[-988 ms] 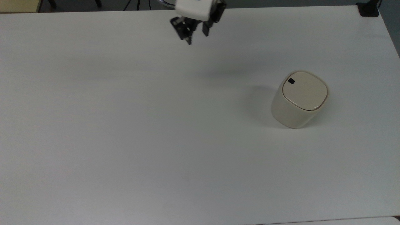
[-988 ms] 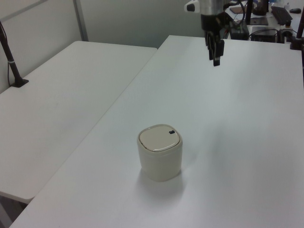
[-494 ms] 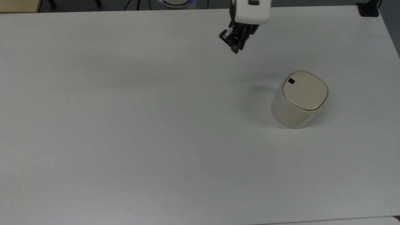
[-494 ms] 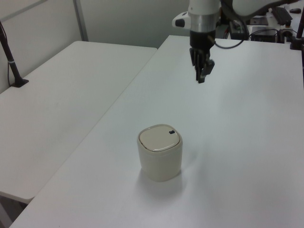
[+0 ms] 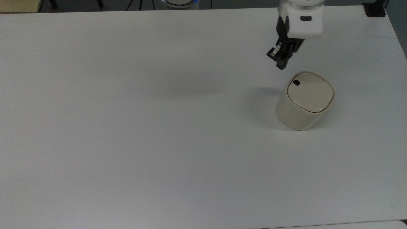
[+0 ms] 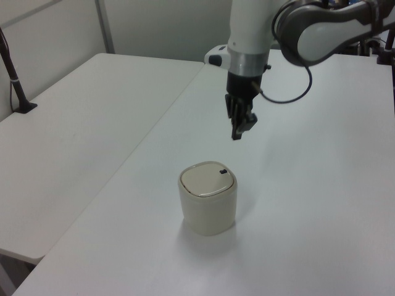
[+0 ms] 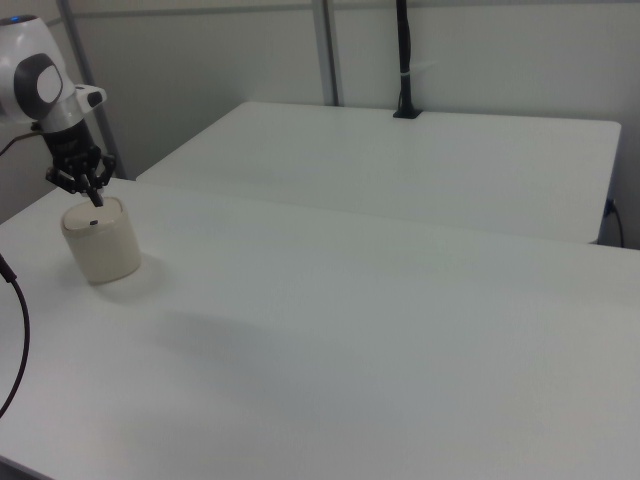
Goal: Open the trash bin
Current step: 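Move the gripper over the cream bin's lid tab, then lower the gripper onto the lid tab and catch its edge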
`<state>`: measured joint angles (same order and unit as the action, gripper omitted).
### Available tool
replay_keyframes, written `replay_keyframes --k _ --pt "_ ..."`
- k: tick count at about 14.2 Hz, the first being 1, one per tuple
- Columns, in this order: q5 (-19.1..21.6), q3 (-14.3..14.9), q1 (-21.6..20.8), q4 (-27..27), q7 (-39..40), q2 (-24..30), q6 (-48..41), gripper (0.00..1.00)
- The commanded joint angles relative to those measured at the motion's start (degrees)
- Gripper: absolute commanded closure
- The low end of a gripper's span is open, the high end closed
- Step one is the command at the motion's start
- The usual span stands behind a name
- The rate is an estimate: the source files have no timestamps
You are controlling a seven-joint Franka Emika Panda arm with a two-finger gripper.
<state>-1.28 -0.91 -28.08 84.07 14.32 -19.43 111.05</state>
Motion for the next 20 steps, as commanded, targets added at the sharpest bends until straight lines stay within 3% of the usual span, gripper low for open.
replay_keyframes --k 1,8,14,16,20 --pt "0.05 -1.89 -0.92 -4.0 -3.6 -4.3 2.07 0.96" --pt "-0.21 -1.81 -3.03 -7.68 -5.01 -10.35 4.18 0.98" --pt "-1.53 -1.9 -3.56 -6.81 -4.92 -11.33 4.18 0.98" --pt "-1.62 -1.9 -3.56 -6.46 -5.01 -10.81 3.74 0.98" --pt "-1.62 -1.81 -2.6 -5.33 -4.4 -4.06 0.94 0.98"
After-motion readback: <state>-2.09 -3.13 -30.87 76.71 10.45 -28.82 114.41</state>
